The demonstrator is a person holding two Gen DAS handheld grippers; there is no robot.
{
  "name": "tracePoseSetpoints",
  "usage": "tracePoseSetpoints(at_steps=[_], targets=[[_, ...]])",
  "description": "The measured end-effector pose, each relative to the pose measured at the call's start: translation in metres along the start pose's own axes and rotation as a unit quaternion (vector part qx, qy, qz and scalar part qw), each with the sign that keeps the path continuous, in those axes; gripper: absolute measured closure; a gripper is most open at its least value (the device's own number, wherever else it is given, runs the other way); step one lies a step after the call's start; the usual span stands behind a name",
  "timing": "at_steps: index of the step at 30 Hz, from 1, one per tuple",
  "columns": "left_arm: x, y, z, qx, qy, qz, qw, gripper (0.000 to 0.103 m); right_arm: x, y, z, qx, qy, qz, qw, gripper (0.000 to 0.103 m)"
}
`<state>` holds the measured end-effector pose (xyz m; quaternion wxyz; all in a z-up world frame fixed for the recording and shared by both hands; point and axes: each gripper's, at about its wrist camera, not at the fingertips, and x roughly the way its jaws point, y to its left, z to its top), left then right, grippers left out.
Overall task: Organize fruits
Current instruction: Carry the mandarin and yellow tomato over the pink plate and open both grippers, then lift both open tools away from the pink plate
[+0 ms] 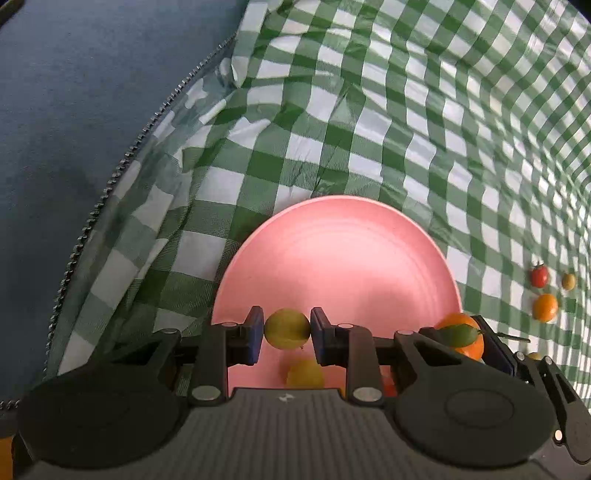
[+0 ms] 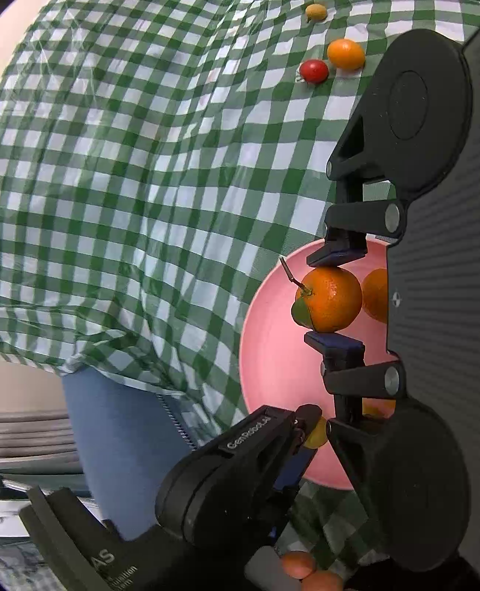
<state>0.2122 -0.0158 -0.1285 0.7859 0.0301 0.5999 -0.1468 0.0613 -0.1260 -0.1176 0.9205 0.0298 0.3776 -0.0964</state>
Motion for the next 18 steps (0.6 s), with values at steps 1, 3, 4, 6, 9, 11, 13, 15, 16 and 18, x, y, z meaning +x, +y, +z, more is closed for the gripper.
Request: tracePoseSetpoints(at_steps=[1,3,4,6,9,11,13,15,16,18], targets=[[0.004,-0.001,0.000,0.002,0.003,0.002,1.0000,0.073,0.003,0.000,-0.001,-0.002,0.003,0.001,1.000,0.064],[0.010,-0.004,-0.001,0.009,0.004,0.006,0.9999,0.072,0.009,0.001,-0.004,-0.008,0.009,0.001,1.000,0.064],[0.011,-0.006,-0.001,0.013,0.005,0.007,0.9999,0.072,0.011,0.001,-0.004,-0.011,0.009,-0.001,1.000,0.064],[0.012,-0.010,-0.002,0.027,-0.001,0.015,0.9995,0.071,0.013,0.002,-0.006,-0.020,0.007,-0.006,1.000,0.063],[0.010,-0.014,-0.002,0.041,0.001,0.015,0.9991,0.030,0.012,0.002,-0.005,-0.022,0.007,-0.007,1.000,0.056],[0.001,-0.012,-0.002,0.034,-0.011,0.005,0.9993,0.013,0.006,0.002,-0.003,-0.026,0.000,-0.008,1.000,0.043],[-0.015,-0.007,-0.004,0.025,-0.023,-0.001,0.9994,0.006,-0.005,0.002,0.000,-0.028,-0.012,-0.016,0.999,0.031],[-0.033,0.001,-0.008,0.013,-0.035,0.015,0.9992,0.000,-0.021,0.002,0.001,-0.021,-0.016,-0.022,0.999,0.016],[-0.042,0.006,-0.012,0.009,-0.044,0.018,0.9988,0.000,-0.031,0.002,0.001,-0.012,-0.016,-0.023,1.000,0.014],[-0.061,0.017,-0.025,0.005,-0.056,0.021,0.9982,0.000,-0.052,0.000,-0.002,0.019,-0.008,-0.015,1.000,0.008]])
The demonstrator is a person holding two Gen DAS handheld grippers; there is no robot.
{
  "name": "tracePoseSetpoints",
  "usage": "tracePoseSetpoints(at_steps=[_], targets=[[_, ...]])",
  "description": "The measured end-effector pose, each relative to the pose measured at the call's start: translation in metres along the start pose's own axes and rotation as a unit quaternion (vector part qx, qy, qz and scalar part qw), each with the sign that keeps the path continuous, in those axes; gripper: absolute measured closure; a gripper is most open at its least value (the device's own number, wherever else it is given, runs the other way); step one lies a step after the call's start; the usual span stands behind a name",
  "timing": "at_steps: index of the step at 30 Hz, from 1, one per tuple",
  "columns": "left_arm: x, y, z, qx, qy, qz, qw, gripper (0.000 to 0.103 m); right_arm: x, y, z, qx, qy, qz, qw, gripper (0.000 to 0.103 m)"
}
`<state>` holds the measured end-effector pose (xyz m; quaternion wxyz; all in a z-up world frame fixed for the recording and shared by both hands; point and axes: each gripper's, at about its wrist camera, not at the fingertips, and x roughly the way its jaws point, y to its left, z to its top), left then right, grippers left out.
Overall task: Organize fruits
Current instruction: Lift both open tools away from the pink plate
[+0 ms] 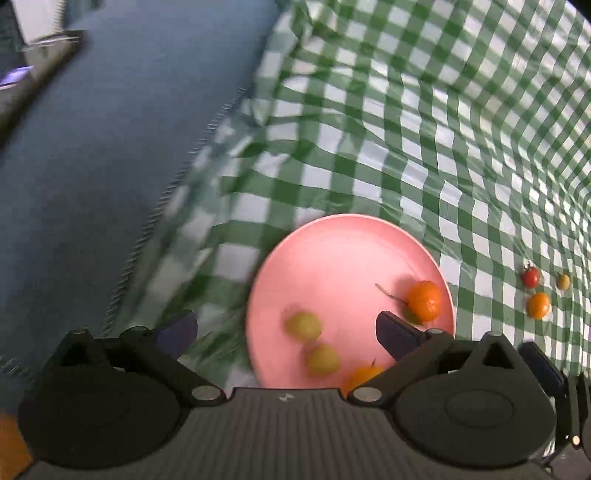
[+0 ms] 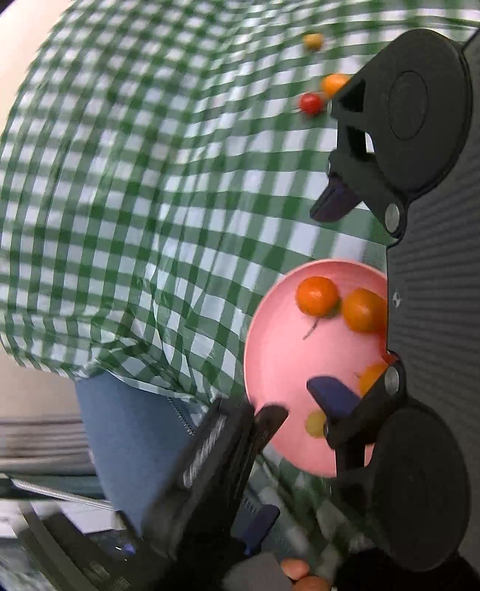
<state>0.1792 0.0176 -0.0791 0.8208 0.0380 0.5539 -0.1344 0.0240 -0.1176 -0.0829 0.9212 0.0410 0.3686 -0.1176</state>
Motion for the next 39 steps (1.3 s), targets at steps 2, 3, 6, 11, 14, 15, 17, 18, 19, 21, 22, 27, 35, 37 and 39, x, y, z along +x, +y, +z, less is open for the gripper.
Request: tracePoseSetpoints(at_steps=[2,3,6,11,14,15,17,18,19,21,22,27,35,37,39], targets=[[-0.019,0.008,-0.017,0.008,-0.007,0.010,0.9999,0.000,-0.020,-0.003,-0.006,0.041,0.018,0.014,0.999,0.007],[-0.026,0.011,-0.025,0.014,-0.010,0.017,0.9997,0.000,-0.028,-0.005,-0.009,0.059,0.026,0.019,0.998,0.006],[-0.049,0.015,-0.057,0.030,-0.019,0.039,0.9986,0.000,-0.053,-0.009,-0.022,0.119,0.051,0.026,0.991,0.006],[-0.077,0.025,-0.101,0.037,-0.031,0.044,0.9979,0.000,-0.097,0.001,-0.030,0.098,0.019,-0.001,0.995,0.004],[-0.094,0.027,-0.119,0.044,-0.054,0.057,0.9959,0.000,-0.122,0.010,-0.032,0.086,-0.009,-0.006,0.996,0.004],[-0.100,0.028,-0.126,0.045,-0.064,0.059,0.9952,0.000,-0.130,0.014,-0.034,0.081,-0.017,-0.006,0.997,0.003],[-0.113,0.027,-0.137,0.046,-0.082,0.059,0.9938,0.000,-0.146,0.022,-0.037,0.063,-0.035,-0.007,0.997,0.003],[-0.119,0.026,-0.142,0.048,-0.092,0.061,0.9927,0.000,-0.152,0.025,-0.037,0.053,-0.043,-0.009,0.998,0.002],[-0.124,0.025,-0.147,0.051,-0.101,0.063,0.9916,0.000,-0.160,0.028,-0.038,0.044,-0.052,-0.012,0.998,0.002],[-0.135,0.023,-0.156,0.053,-0.117,0.069,0.9893,0.000,-0.173,0.029,-0.040,0.040,-0.065,-0.014,0.997,0.001],[-0.141,0.023,-0.159,0.051,-0.124,0.072,0.9883,0.000,-0.179,0.029,-0.040,0.041,-0.071,-0.014,0.997,0.001],[-0.167,0.025,-0.175,0.038,-0.155,0.072,0.9845,0.000,-0.208,0.032,-0.045,0.039,-0.096,-0.016,0.994,0.001],[-0.192,0.024,-0.190,0.041,-0.185,0.073,0.9793,0.000,-0.237,0.038,-0.052,0.031,-0.124,-0.018,0.992,0.001],[-0.195,0.024,-0.191,0.043,-0.188,0.073,0.9786,0.000,-0.239,0.038,-0.052,0.031,-0.127,-0.017,0.991,0.001],[-0.196,0.023,-0.191,0.043,-0.188,0.073,0.9785,0.000,-0.242,0.038,-0.053,0.031,-0.128,-0.017,0.991,0.001]])
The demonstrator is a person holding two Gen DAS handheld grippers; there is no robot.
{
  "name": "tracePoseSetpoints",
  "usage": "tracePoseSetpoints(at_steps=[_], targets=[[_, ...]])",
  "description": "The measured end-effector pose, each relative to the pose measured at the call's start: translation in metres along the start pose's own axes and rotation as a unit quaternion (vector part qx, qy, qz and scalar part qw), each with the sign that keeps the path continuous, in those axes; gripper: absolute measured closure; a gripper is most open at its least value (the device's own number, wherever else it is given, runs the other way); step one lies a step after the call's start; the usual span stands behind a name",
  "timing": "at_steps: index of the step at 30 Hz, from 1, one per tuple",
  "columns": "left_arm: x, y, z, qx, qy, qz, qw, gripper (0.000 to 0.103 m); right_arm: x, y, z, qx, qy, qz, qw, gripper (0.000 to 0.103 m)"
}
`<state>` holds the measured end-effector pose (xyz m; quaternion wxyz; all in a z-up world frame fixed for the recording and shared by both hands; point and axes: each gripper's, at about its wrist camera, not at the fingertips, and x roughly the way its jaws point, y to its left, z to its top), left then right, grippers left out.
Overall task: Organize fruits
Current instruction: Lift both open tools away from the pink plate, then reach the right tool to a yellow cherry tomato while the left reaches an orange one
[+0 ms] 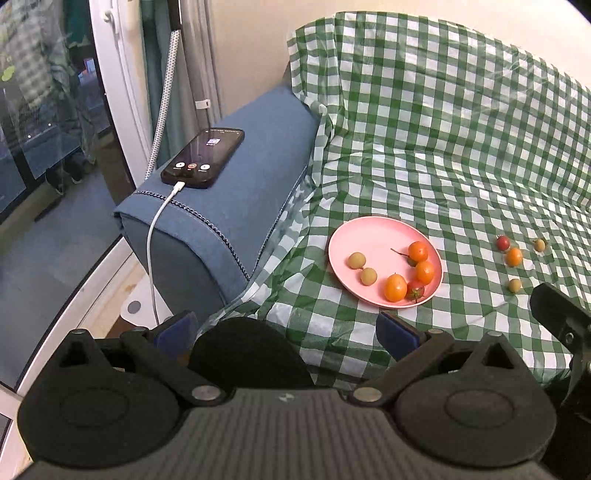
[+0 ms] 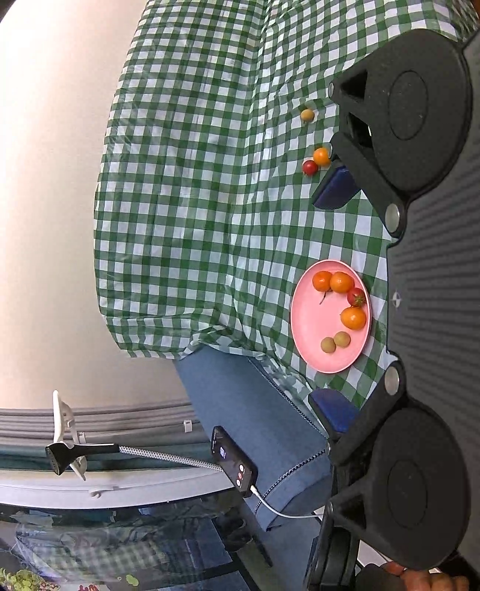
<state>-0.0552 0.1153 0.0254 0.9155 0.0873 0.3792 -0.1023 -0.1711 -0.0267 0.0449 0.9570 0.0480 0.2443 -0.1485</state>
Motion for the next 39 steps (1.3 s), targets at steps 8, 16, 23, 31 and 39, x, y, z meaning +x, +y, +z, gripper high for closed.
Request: tracePoseSetpoints(at_steps=[8,16,23,31,39], targets=[[0.005,-0.001,-0.001,0.003,0.008,0.004,1.0000,0.000,0.001,0.000,-0.001,0.007,0.008,0.004,1.000,0.001],[0.009,-0.001,-0.001,0.003,0.014,0.005,0.9999,0.000,0.007,-0.002,-0.002,0.011,0.017,0.008,1.000,0.001],[0.012,0.000,0.000,0.003,0.017,0.005,0.9998,0.000,0.013,-0.002,-0.004,0.013,0.021,0.009,1.000,0.001],[0.015,-0.001,-0.001,0.006,0.020,0.005,0.9998,0.000,0.017,-0.002,-0.007,0.016,0.026,0.008,0.999,0.001],[0.025,-0.005,0.002,0.013,0.034,0.010,0.9993,0.000,0.030,-0.004,-0.011,0.025,0.046,0.009,0.999,0.001]])
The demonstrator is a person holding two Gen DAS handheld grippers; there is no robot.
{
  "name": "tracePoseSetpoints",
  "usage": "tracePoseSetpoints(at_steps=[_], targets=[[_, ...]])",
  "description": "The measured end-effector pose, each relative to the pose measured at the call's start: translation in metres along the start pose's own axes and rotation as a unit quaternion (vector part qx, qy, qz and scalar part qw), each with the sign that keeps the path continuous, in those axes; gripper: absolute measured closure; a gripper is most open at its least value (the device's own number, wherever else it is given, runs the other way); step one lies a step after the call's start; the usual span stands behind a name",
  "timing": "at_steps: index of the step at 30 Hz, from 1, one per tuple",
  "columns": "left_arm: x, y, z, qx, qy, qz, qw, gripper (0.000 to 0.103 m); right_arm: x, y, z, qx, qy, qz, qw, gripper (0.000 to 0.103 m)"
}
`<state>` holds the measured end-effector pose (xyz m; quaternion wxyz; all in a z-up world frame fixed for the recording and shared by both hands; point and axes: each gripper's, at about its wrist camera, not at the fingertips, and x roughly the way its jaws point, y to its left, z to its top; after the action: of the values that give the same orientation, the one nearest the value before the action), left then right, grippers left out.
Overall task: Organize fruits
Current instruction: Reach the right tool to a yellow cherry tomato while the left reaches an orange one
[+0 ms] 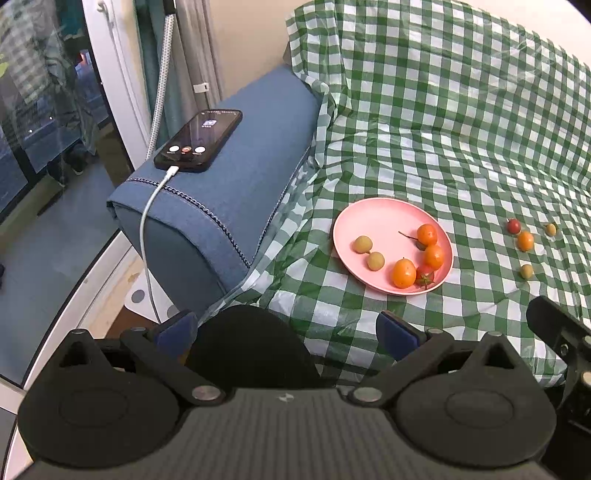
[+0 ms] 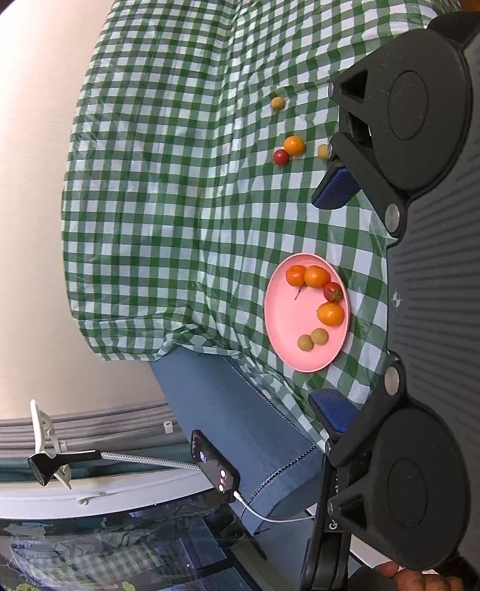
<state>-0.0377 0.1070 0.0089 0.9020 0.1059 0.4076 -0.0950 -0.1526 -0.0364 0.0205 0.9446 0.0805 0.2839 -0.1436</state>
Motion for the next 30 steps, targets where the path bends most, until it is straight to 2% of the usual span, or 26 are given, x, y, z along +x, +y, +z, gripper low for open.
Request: tracePoseSetpoints(at_steps=[7,11,16,19,22,26,30], targets=[[0.020,-0.015,0.006,0.020,0.032,-0.001,0.9993,0.000,0.014,-0.024,-0.004,0.049,0.002,-0.022,0.999,0.001],[0.030,-0.031,0.015,0.028,0.047,-0.003,0.9985,0.000,0.020,-0.059,-0.006,0.103,-0.016,-0.073,0.992,0.001],[0.041,-0.069,0.037,0.039,0.059,-0.028,0.9971,0.000,0.035,-0.118,-0.012,0.159,-0.017,-0.140,0.977,0.001],[0.047,-0.106,0.056,0.056,0.056,-0.045,0.9959,0.000,0.044,-0.156,-0.016,0.168,-0.025,-0.176,0.970,0.001],[0.063,-0.154,0.076,0.078,0.062,-0.072,0.9924,0.000,0.058,-0.191,-0.017,0.139,-0.032,-0.198,0.970,0.001],[0.098,-0.221,0.102,0.080,0.092,-0.106,0.9869,0.000,0.095,-0.240,-0.015,0.094,-0.035,-0.217,0.971,0.001],[0.139,-0.279,0.124,0.067,0.135,-0.128,0.9802,0.000,0.151,-0.295,-0.018,0.098,-0.017,-0.218,0.971,0.001]])
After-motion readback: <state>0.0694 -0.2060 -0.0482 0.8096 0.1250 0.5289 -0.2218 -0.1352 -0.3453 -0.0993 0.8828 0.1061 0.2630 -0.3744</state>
